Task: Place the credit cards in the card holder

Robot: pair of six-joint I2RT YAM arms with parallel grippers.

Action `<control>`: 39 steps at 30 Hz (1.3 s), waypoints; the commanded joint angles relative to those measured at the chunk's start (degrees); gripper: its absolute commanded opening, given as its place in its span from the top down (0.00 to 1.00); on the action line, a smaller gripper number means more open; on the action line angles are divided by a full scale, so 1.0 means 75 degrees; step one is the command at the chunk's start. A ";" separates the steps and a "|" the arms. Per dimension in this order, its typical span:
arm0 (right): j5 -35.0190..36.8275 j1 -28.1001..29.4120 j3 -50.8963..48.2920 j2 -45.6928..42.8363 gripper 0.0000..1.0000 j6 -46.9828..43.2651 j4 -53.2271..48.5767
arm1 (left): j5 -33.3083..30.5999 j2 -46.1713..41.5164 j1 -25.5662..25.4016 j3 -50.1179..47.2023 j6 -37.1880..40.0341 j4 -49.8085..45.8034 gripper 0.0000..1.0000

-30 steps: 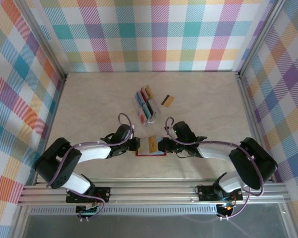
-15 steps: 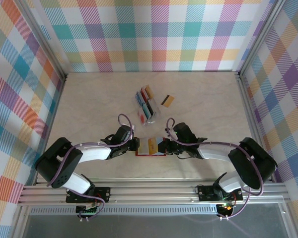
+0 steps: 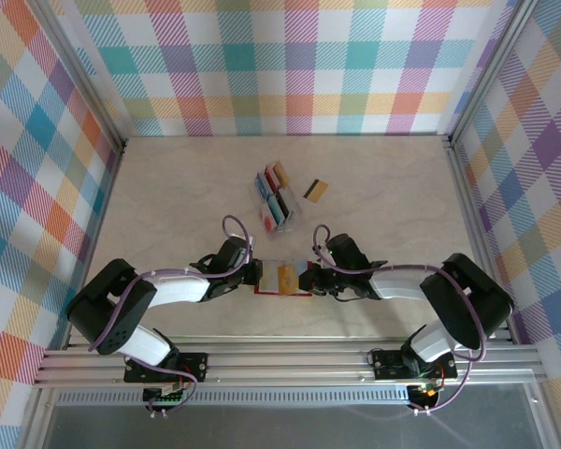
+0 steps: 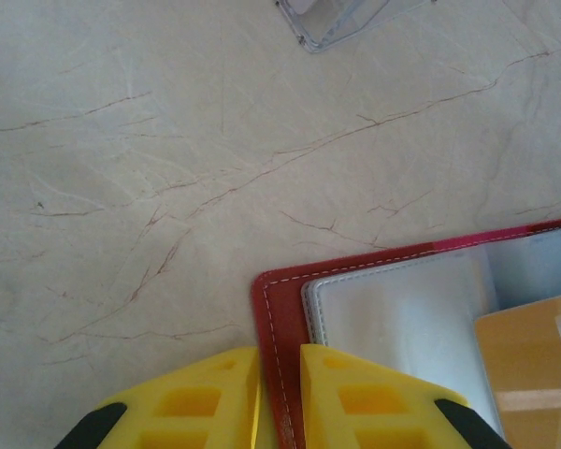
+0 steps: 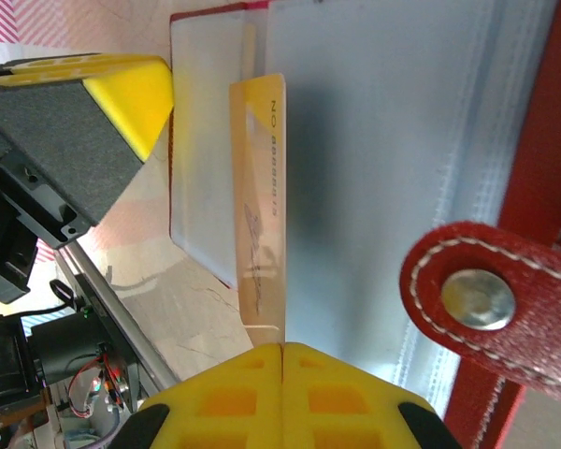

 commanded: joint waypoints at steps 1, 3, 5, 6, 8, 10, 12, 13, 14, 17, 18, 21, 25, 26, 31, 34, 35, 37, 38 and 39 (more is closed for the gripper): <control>0.0023 -0.0084 -0.0190 -0.0262 1.00 0.0100 -0.0023 | -0.0164 0.0237 -0.0081 -0.0171 0.0064 -0.0007 0.81; 0.0092 -0.0095 -0.0222 -0.0396 1.00 0.0102 -0.0121 | -0.0180 0.0224 -0.0087 -0.0174 0.0074 -0.0029 0.81; 0.0140 -0.0096 -0.0229 -0.0516 1.00 0.0071 -0.0214 | -0.0176 0.0200 -0.0088 -0.0174 0.0073 -0.0031 0.81; 0.0148 -0.0096 -0.0222 -0.0526 1.00 0.0066 -0.0239 | -0.0172 0.0190 -0.0082 -0.0175 0.0071 -0.0031 0.81; 0.0159 -0.0096 -0.0216 -0.0526 1.00 0.0065 -0.0266 | -0.0164 0.0188 -0.0088 -0.0162 0.0065 -0.0042 0.81; 0.0111 -0.0096 -0.0215 -0.0473 1.00 0.0055 -0.0211 | -0.0141 0.0182 -0.0088 -0.0160 0.0067 -0.0042 0.81; 0.0063 -0.0096 -0.0192 -0.0339 1.00 0.0065 -0.0121 | -0.0141 0.0190 -0.0088 -0.0154 0.0070 -0.0042 0.81; -0.0001 -0.0096 -0.0173 -0.0232 1.00 0.0088 -0.0040 | -0.0156 0.0188 -0.0086 -0.0162 0.0069 -0.0032 0.81; -0.0061 -0.0096 -0.0149 -0.0120 1.00 0.0109 0.0021 | -0.0164 0.0207 -0.0088 -0.0171 0.0073 -0.0031 0.81; -0.0202 -0.0090 -0.0078 0.0098 1.00 0.0147 0.0179 | -0.0129 0.0202 -0.0088 -0.0162 0.0068 -0.0019 0.81; -0.0231 -0.0096 -0.0044 0.0145 1.00 0.0153 0.0208 | -0.0133 0.0211 -0.0088 -0.0162 0.0075 -0.0019 0.81; -0.0294 -0.0086 0.0024 0.0217 1.00 0.0161 0.0240 | -0.0149 0.0211 -0.0082 -0.0174 0.0071 -0.0019 0.81; -0.0344 -0.0091 0.0117 0.0265 1.00 0.0216 0.0250 | -0.0120 0.0223 -0.0088 -0.0198 0.0072 0.0016 0.81; -0.0368 -0.0085 0.0151 0.0288 1.00 0.0229 0.0256 | -0.0107 0.0223 -0.0081 -0.0198 0.0071 0.0031 0.81; -0.0480 -0.0093 0.0396 0.0540 1.00 0.0287 0.0238 | -0.0083 0.0223 -0.0087 -0.0255 0.0054 0.0086 0.81; -0.0518 -0.0088 0.0474 0.0671 1.00 0.0346 0.0334 | -0.0070 0.0235 -0.0088 -0.0300 0.0057 0.0143 0.81; -0.0509 -0.0086 0.0486 0.0693 1.00 0.0375 0.0374 | -0.0064 0.0236 -0.0087 -0.0303 0.0060 0.0155 0.81; -0.0480 -0.0091 0.0523 0.0743 1.00 0.0394 0.0420 | -0.0048 0.0249 -0.0088 -0.0315 0.0043 0.0168 0.81; -0.0468 -0.0093 0.0546 0.0778 1.00 0.0394 0.0445 | -0.0051 0.0251 -0.0086 -0.0318 0.0044 0.0178 0.81; -0.0448 -0.0095 0.0558 0.0795 1.00 0.0412 0.0476 | -0.0035 0.0235 -0.0082 -0.0326 0.0045 0.0180 0.81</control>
